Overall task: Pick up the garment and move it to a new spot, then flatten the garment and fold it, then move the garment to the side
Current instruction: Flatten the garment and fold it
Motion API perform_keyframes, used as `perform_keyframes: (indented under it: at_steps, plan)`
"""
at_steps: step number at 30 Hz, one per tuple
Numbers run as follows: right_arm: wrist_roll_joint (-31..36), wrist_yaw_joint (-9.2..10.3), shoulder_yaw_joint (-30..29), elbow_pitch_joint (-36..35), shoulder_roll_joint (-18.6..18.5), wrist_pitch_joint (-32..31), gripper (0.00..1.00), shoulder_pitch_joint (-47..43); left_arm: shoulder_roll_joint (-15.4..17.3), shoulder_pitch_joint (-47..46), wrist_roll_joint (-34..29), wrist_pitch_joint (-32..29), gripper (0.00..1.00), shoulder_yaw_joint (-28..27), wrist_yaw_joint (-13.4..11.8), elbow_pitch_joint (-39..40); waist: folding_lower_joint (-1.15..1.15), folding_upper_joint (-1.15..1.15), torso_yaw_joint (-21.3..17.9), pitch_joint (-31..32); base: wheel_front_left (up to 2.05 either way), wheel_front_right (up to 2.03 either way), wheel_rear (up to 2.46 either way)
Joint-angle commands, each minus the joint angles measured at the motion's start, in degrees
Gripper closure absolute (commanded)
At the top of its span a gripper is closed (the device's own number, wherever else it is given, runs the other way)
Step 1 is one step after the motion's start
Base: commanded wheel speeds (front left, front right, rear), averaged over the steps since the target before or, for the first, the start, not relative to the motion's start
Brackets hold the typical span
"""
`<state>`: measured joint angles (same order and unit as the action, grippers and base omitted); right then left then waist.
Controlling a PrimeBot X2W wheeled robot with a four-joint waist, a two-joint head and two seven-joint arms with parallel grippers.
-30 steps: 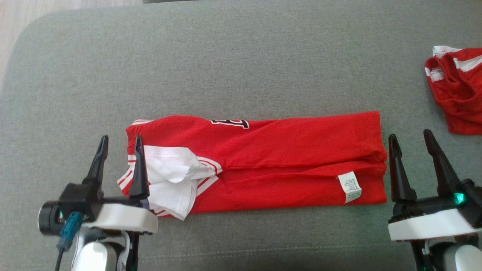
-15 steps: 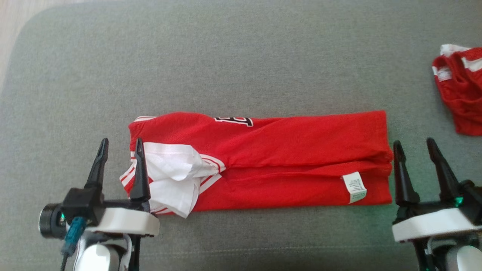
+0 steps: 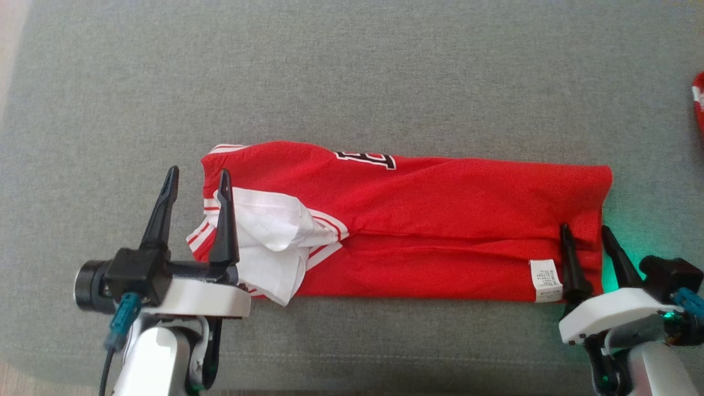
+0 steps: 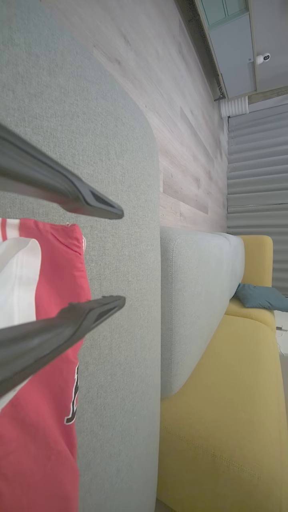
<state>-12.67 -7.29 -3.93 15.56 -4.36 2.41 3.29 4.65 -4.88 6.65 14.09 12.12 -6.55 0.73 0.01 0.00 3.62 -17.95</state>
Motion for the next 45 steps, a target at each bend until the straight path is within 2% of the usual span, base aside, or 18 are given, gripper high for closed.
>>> perform_keyframes:
  at_steps: [1, 7, 13, 14, 15, 16, 22, 30, 34, 39, 42, 45]
  plan:
    - [-0.3, -0.20, 1.5, -0.3, -0.4, -0.1, 0.00, 0.1, 0.2, -2.0, -0.1, 0.6, 0.00, -1.9, 0.0, 1.5, -0.01, 0.00, 0.3, -0.5, 0.00, 0.00, 0.00]
    - [-1.4, -0.20, 2.3, 0.2, 0.4, 0.4, 0.00, -0.9, 0.3, -2.6, -0.1, 0.8, 0.00, -2.0, 0.0, 0.8, -0.01, 0.00, 0.4, -1.0, 0.00, 0.00, 0.00]
    - [-2.7, -0.20, 2.7, 0.7, 0.6, -3.9, 0.00, -0.8, 0.4, -2.7, 0.0, 0.9, 0.00, -2.4, -0.2, 1.0, -0.01, 0.00, -0.2, -1.5, 0.00, 0.00, 0.00]
    - [-2.9, -0.20, 2.9, 0.6, 0.6, -5.3, 0.06, -0.9, 0.4, -2.7, 0.0, 0.9, 0.00, -2.4, -0.2, 1.0, -0.01, 0.00, -0.2, -1.5, 0.00, 0.00, 0.00]
    - [-3.2, -0.20, 3.1, 0.5, 0.6, -6.5, 0.51, -1.1, 0.4, -2.7, 0.1, 0.9, 0.00, -2.4, -0.2, 1.0, -0.01, 0.00, -0.3, -1.6, 0.00, 0.00, 0.00]
    - [-4.0, -0.20, 3.4, -0.1, 0.4, -9.0, 1.00, -1.8, 0.4, -2.7, 0.1, 0.9, 0.00, -2.4, -0.2, 1.0, -0.01, 0.00, -0.2, -1.6, 0.00, 0.00, 0.00]
    - [-4.8, -0.20, 2.2, -5.5, -0.8, -8.4, 1.00, -2.4, 0.4, -2.5, 0.2, 0.9, 0.00, -2.8, -0.4, 1.1, -0.01, 0.00, -0.4, -0.9, 0.00, 0.00, 0.00]
    - [-5.3, -0.20, -5.9, -10.4, -6.7, -9.5, 1.00, -3.1, 0.3, -1.6, 0.5, 0.9, 0.00, -3.3, -0.5, 1.1, -0.01, 0.00, -0.9, 1.7, 0.00, 0.00, 0.00]
    - [-5.4, -0.20, -7.9, -12.3, -8.0, -11.3, 1.00, -3.1, 0.3, -1.0, 0.6, 0.9, 0.00, -3.5, -0.6, 0.9, -0.01, 0.00, -1.2, 3.1, 0.00, 0.00, 0.00]
    - [-6.2, -0.20, -1.6, -21.4, -4.3, -16.8, 1.00, -2.0, 0.5, 0.2, 0.9, 0.9, 0.00, -3.8, -0.5, 0.3, -0.01, 0.00, -1.9, 5.3, 0.00, 0.00, 0.00]
    - [-7.9, -0.20, 5.6, -25.4, -1.6, -20.0, 1.00, -0.4, 0.5, 0.5, 1.0, 0.9, 0.00, -3.7, -0.4, 0.2, -0.01, 0.00, -2.1, 6.1, 0.00, 0.00, 0.00]
    - [-10.8, -0.20, 14.3, -26.3, 0.7, -20.6, 1.00, 1.9, 0.6, 0.5, 1.1, 0.9, 0.00, -3.4, -0.3, 0.0, -0.01, 0.00, -1.9, 6.4, 0.00, 0.00, 0.00]
